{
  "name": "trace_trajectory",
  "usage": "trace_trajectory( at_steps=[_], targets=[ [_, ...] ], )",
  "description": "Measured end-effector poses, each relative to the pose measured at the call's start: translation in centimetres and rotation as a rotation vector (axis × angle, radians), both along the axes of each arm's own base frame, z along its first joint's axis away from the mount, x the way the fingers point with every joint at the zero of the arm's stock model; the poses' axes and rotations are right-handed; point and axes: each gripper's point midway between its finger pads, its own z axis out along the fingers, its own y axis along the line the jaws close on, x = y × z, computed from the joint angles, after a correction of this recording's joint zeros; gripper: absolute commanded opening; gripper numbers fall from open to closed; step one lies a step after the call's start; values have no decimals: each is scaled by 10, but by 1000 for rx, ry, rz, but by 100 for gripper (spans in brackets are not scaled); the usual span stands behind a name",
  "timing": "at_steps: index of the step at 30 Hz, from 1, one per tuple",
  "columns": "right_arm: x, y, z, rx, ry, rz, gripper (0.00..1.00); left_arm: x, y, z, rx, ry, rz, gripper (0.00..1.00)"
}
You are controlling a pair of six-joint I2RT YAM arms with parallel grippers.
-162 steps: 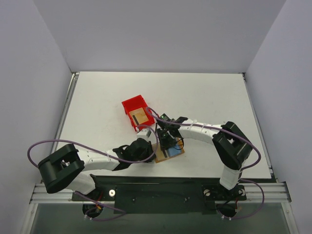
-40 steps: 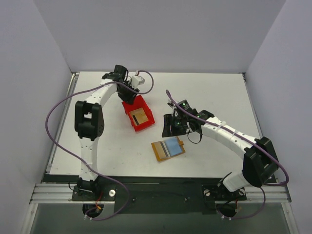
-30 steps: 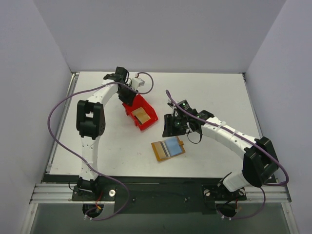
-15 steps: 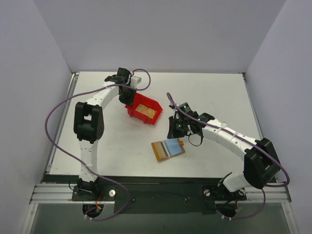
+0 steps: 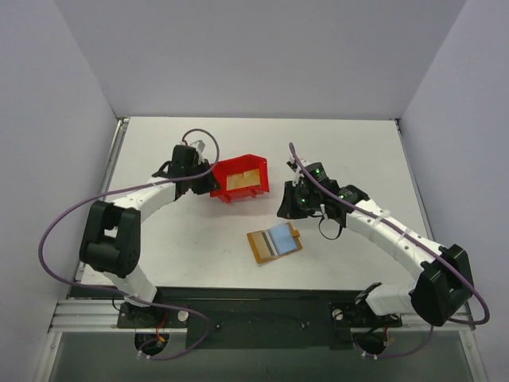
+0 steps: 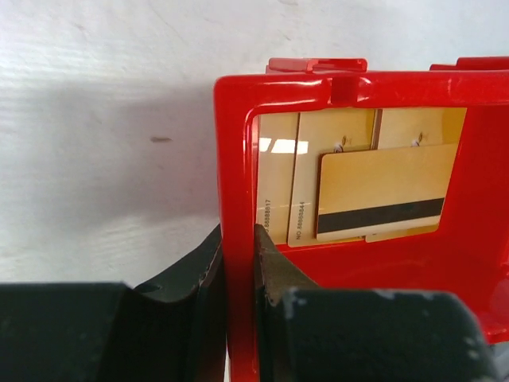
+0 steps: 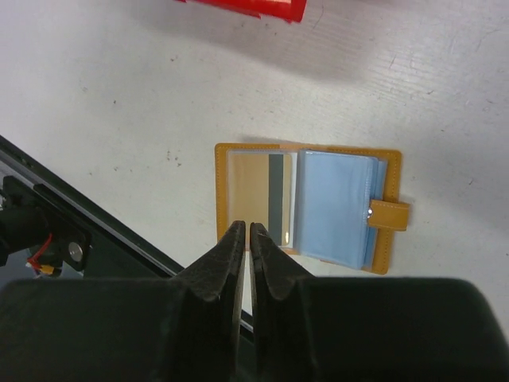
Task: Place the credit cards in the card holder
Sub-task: Pick up the storage box at the center of the board.
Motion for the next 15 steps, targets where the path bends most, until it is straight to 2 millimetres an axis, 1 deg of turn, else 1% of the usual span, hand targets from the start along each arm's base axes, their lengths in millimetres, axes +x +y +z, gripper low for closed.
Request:
trace_trajectory(
  at_steps=[4,6,8,10,12,15],
  targets=[
    [0,-2,19,35,-45,-6,7,-17,-16,6,-211,-74,54,0],
    [-2,-2,29,55,-69,-1,7,-28,-21,7,-295,-110,72,0],
    [-4,-2,37,73,-87,5,6,-40,-22,6,-329,-139,94,0],
    [-6,-2,43,88,-99,15,4,-53,-24,10,-322,-185,115,0],
    [-8,-1,47,98,-109,31,4,-67,-31,22,-303,-253,124,0],
    [-11,2,52,112,-115,65,4,-82,-42,53,-319,-364,140,0]
  ],
)
